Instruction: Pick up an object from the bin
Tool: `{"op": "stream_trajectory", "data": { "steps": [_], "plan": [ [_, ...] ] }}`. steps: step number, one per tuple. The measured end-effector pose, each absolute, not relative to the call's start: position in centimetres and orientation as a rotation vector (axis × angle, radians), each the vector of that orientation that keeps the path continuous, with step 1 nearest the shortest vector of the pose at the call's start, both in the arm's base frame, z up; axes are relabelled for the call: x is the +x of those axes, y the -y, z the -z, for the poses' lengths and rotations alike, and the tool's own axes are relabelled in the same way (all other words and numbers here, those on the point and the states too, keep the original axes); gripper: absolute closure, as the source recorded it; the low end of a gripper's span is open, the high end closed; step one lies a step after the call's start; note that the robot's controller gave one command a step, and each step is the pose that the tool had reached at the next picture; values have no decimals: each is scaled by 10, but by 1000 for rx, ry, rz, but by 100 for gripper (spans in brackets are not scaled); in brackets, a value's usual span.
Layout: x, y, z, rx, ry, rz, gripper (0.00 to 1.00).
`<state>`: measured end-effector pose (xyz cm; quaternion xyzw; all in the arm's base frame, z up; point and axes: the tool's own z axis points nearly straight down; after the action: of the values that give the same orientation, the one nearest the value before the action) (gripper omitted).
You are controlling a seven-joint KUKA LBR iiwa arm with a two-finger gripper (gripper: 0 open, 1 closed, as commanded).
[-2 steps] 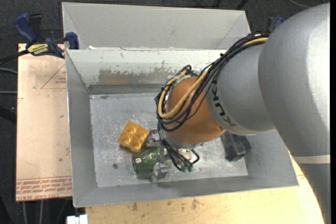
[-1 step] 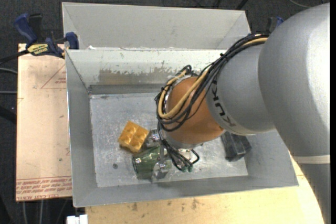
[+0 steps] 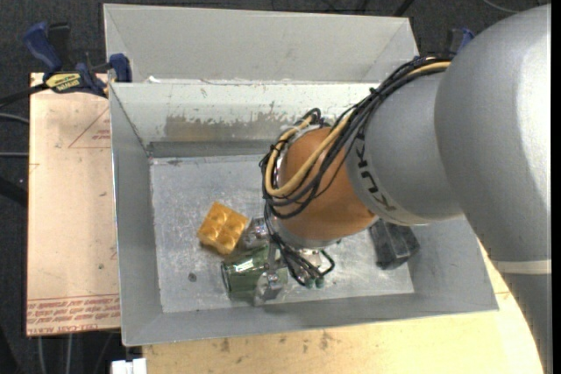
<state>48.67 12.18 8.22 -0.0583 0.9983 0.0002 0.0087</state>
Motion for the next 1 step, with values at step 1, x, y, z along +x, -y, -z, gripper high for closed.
{"op": "stream_trajectory", "data": {
  "steps": [1],
  "plan": [
    [485, -122, -95, -184, -3131, -1, 100]
  ]
}}
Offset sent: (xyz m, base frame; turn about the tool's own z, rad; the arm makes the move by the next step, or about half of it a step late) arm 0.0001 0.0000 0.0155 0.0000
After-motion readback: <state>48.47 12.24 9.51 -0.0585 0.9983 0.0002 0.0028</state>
